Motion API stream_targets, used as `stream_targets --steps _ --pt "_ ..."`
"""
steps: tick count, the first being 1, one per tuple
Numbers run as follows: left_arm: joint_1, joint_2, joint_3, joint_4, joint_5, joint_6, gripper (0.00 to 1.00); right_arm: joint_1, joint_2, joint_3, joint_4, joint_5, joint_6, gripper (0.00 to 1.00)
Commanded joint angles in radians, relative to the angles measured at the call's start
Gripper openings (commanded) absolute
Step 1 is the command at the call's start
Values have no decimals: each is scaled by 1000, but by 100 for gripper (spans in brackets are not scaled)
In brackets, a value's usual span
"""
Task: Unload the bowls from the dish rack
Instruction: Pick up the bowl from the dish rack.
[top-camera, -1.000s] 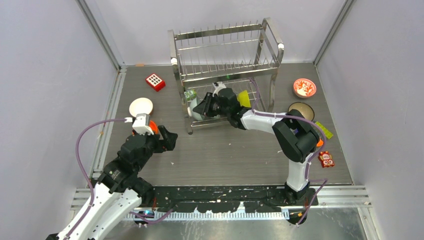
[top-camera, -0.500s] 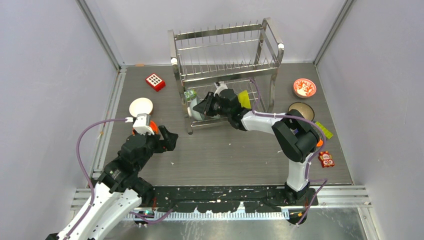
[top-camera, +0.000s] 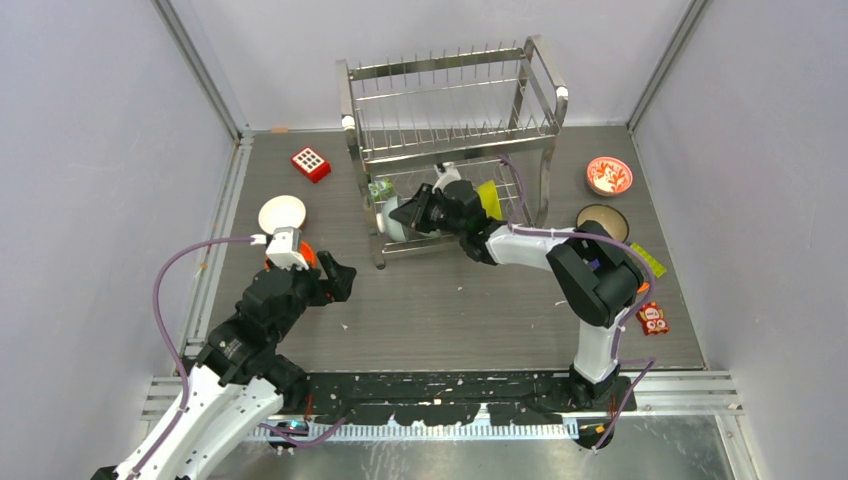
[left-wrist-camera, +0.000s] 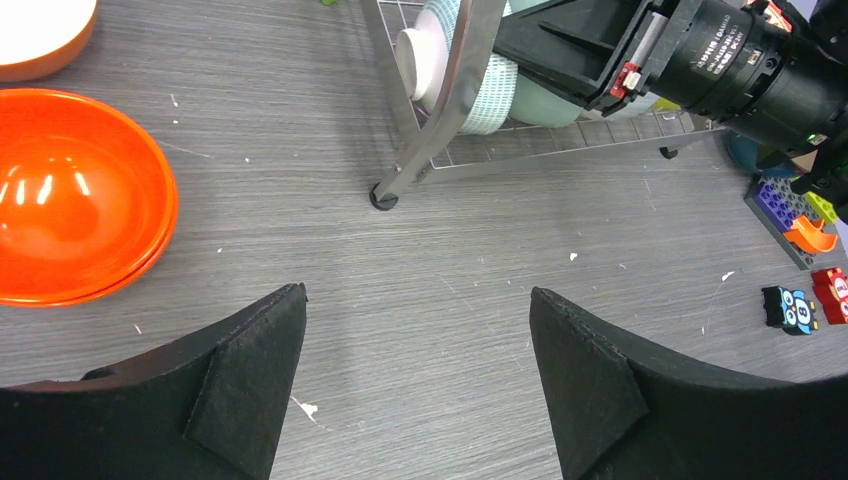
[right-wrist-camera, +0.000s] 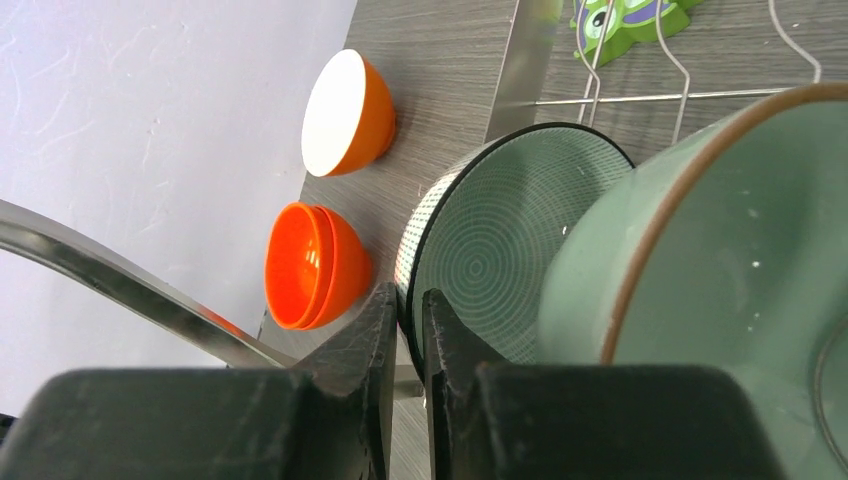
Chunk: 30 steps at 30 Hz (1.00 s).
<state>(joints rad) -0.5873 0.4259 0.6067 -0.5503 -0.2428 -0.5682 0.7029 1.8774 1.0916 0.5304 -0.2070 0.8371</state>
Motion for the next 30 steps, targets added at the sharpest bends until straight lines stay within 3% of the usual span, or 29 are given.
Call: stream_targets --steps 1,12,30 --pt "-3 -4 0 32 -3 7 83 1 -101 -26 47 -5 31 1" --pt "-3 -6 -1 32 -3 6 83 -14 -136 -47 70 7 45 1" --pt "-3 -3 0 31 -4 7 83 -54 -77 -124 375 -65 245 1"
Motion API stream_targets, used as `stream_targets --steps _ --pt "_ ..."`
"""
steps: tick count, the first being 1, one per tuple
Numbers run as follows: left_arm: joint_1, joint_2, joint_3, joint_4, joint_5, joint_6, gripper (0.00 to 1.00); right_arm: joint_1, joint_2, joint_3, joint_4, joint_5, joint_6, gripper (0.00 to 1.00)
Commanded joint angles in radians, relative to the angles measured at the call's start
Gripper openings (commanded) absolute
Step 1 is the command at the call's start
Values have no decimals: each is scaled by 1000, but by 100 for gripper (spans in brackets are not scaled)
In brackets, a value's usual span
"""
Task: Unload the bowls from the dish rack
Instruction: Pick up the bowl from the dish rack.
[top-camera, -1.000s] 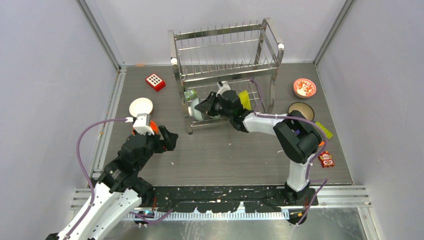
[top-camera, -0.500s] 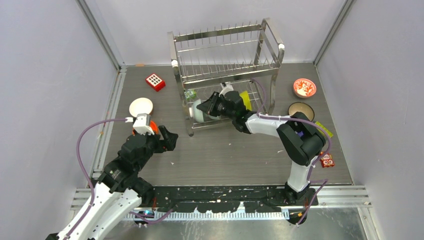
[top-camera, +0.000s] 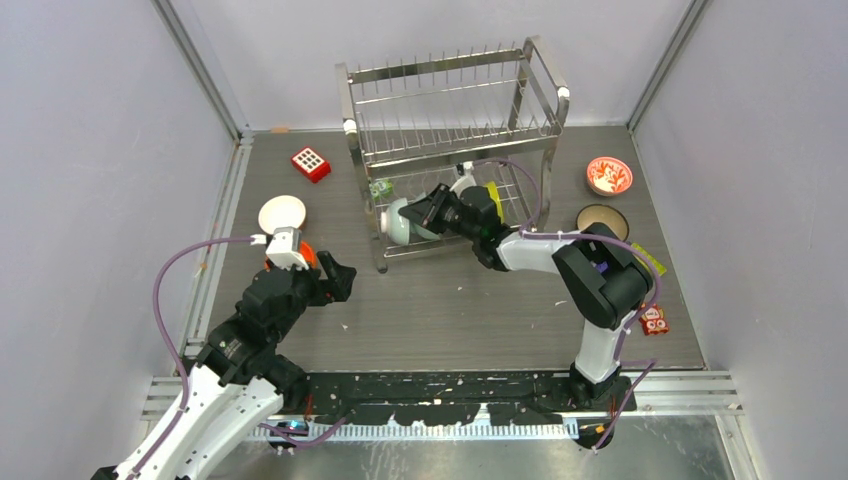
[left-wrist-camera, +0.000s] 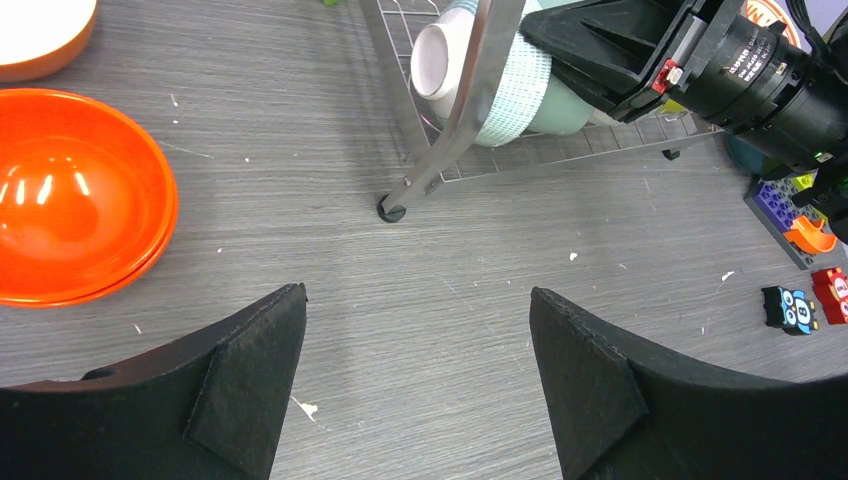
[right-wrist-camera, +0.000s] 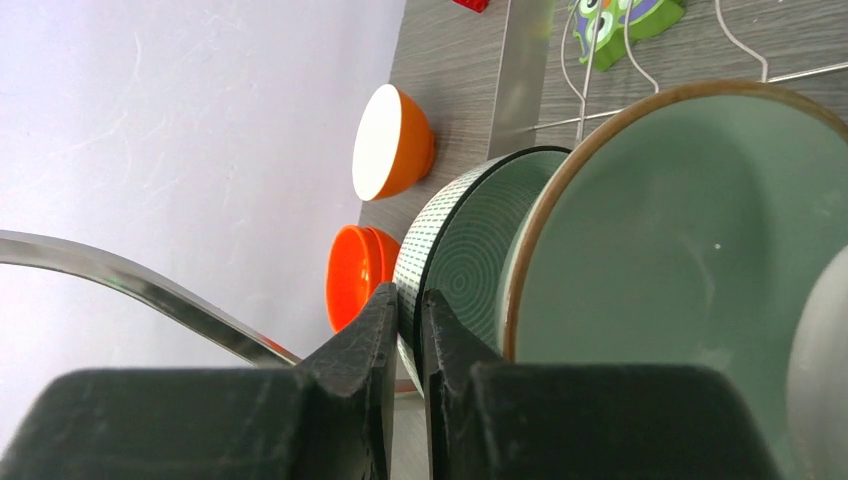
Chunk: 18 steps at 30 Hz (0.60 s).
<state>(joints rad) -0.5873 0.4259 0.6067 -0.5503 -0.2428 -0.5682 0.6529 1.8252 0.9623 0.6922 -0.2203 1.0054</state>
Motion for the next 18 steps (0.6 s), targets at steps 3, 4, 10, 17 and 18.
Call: stream_targets --steps 3,4,10,17,18 --pt "-3 -5 0 30 -5 6 83 -4 -21 12 228 -57 90 1" --pt "-3 -6 0 30 -7 6 83 -5 -23 14 228 -59 91 1" --pt "-3 -7 -1 31 -9 5 83 -7 -48 25 219 -63 93 1" --pt "-3 -6 -1 31 -7 7 83 -14 -74 14 201 -65 86 1" --pt "-3 -7 -1 32 -7 5 83 -15 -77 12 201 -65 88 1"
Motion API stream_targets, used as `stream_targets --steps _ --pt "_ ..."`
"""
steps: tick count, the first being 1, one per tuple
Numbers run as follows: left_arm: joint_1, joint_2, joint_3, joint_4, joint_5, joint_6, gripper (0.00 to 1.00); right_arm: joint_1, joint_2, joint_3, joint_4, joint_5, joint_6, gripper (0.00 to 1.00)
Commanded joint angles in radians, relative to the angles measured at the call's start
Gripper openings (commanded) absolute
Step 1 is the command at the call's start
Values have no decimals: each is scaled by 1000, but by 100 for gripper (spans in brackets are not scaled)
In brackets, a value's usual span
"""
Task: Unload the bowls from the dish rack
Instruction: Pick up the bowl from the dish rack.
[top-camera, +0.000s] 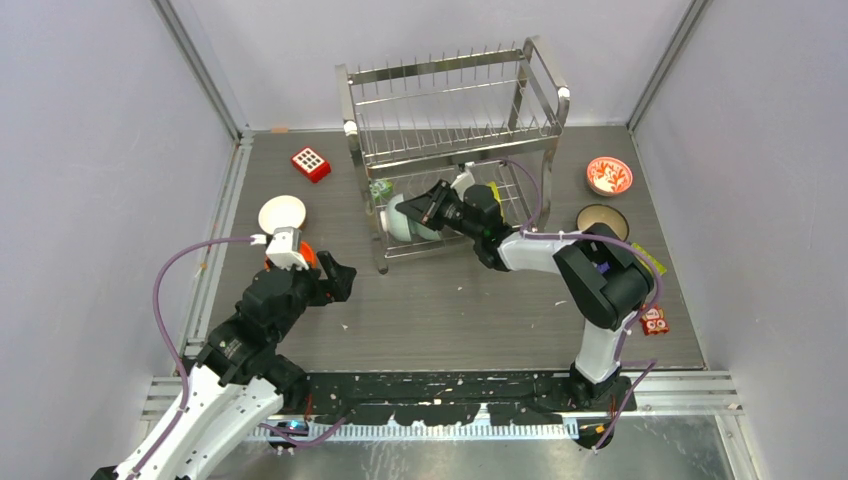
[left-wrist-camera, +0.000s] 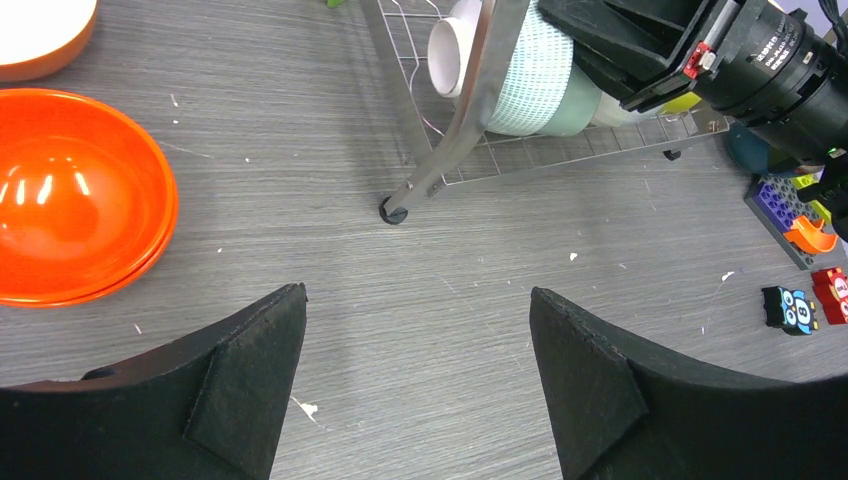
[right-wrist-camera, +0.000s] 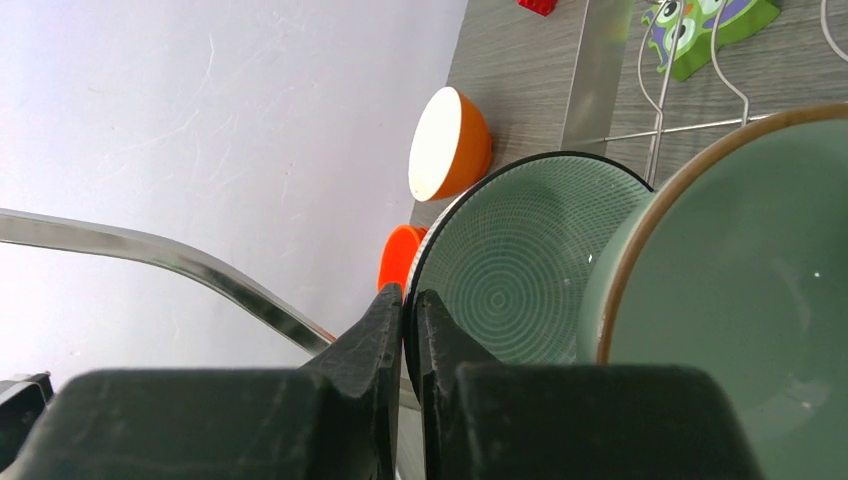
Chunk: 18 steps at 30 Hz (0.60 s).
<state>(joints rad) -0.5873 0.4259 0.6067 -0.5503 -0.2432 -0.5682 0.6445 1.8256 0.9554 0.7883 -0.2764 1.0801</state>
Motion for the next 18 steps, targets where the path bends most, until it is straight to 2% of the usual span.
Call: stream_targets --steps 1,18 --pt "-2 -7 -1 32 -6 7 83 -9 -81 17 104 -10 14 1" --pt "-3 -4 -2 34 -5 7 83 -18 -155 -33 195 -50 96 1"
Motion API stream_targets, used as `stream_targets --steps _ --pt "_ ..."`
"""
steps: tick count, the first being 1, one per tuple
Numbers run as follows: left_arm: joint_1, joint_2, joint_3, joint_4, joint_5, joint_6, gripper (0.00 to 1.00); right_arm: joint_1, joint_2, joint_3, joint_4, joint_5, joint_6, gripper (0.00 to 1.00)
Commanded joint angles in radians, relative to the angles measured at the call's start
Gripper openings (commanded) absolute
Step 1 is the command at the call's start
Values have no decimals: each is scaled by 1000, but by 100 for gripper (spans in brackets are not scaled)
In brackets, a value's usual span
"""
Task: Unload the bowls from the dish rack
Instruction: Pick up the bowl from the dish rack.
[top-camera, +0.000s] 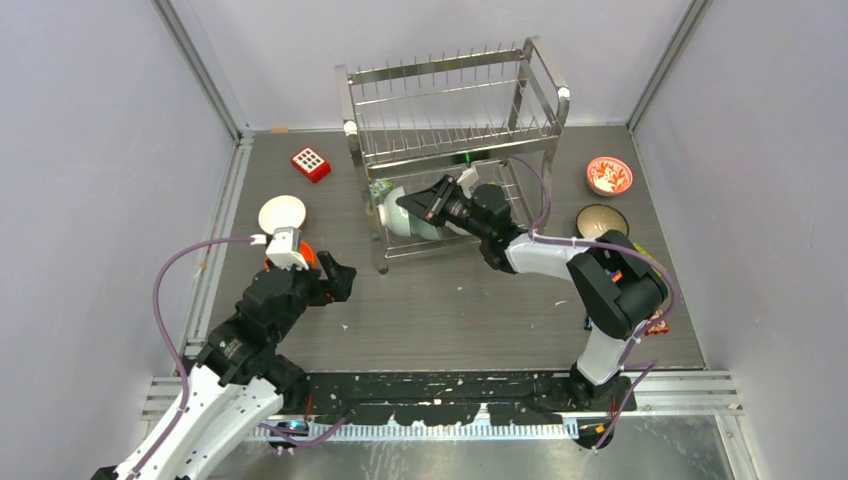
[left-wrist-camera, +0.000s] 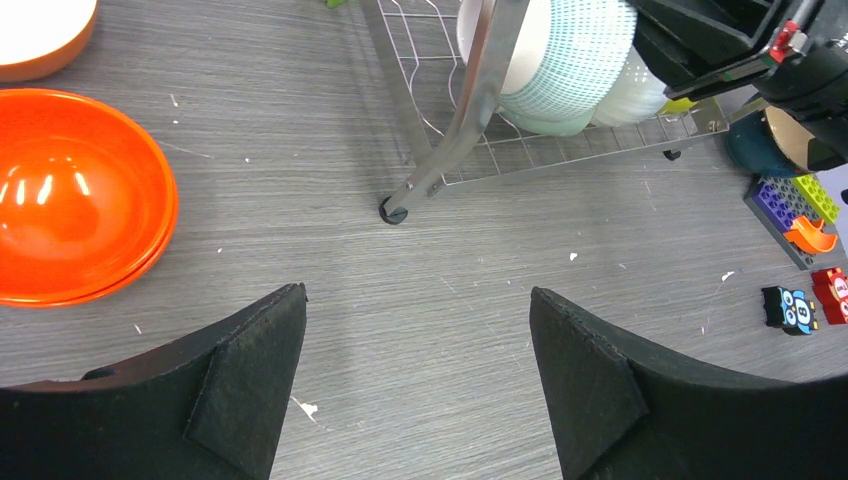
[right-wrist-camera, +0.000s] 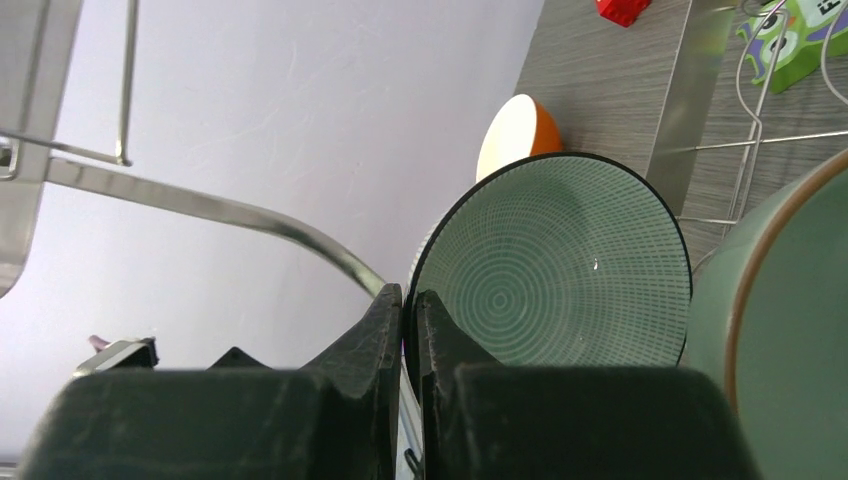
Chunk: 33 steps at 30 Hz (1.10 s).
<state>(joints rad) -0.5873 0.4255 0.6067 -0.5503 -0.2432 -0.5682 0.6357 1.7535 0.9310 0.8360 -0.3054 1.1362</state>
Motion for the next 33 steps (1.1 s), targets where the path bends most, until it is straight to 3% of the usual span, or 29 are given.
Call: stream_targets --steps 1,18,33 --pt "-3 -1 0 33 -4 6 83 -11 -90 -16 149 -22 43 1" --pt "-3 -21 4 27 -14 5 83 -22 -328 -96 -35 -105 -39 1" --pt "-3 -84 -3 32 4 -6 84 57 -659 -164 -500 -38 -261 1"
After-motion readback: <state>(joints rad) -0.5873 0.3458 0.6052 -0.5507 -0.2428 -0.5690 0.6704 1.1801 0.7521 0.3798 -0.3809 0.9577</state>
